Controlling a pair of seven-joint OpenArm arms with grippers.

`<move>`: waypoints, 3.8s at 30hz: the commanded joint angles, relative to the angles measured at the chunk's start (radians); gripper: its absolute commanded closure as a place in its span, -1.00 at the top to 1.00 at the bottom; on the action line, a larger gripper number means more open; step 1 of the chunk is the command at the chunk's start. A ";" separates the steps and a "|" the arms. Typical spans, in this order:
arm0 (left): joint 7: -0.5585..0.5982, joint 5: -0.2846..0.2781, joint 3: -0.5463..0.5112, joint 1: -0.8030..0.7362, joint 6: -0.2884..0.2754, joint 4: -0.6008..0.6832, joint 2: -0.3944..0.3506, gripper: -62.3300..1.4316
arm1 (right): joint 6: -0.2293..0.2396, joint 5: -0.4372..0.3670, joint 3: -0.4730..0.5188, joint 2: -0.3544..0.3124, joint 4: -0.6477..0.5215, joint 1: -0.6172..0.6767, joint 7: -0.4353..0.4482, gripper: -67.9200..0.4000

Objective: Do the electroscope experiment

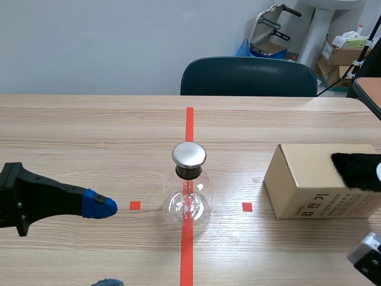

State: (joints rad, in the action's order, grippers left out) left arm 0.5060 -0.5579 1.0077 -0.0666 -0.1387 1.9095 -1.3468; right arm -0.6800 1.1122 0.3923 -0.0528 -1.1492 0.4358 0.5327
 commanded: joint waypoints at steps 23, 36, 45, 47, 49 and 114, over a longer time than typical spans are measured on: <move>0.017 0.000 0.001 -0.002 -0.003 0.023 0.003 0.46 | -0.007 0.008 -0.001 -0.008 -0.008 0.002 0.139 -0.96; 0.017 0.000 0.001 -0.002 -0.003 0.023 0.003 0.46 | -0.008 0.009 -0.001 -0.009 -0.037 0.002 0.090 -0.96; 0.017 0.000 0.001 -0.002 -0.003 0.023 0.003 0.46 | 0.069 -0.013 -0.003 -0.011 -0.224 0.025 0.031 -0.96; 0.017 0.000 0.001 -0.002 -0.003 0.023 0.003 0.46 | 0.082 -0.021 -0.018 -0.017 -0.268 0.034 0.003 -0.96; 0.017 0.000 0.001 -0.002 -0.002 0.023 0.003 0.46 | 0.083 -0.027 -0.043 -0.028 -0.307 0.043 -0.028 -0.96; -0.272 0.135 -0.013 0.108 0.234 -0.525 0.632 -0.83 | -0.031 0.312 -0.958 -0.260 -0.341 -0.055 -0.901 -0.96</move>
State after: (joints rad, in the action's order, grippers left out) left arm 0.2165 -0.4263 1.0054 0.0345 0.0978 1.3731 -0.7197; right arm -0.6960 1.4178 -0.5671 -0.3103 -1.4757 0.3916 -0.3641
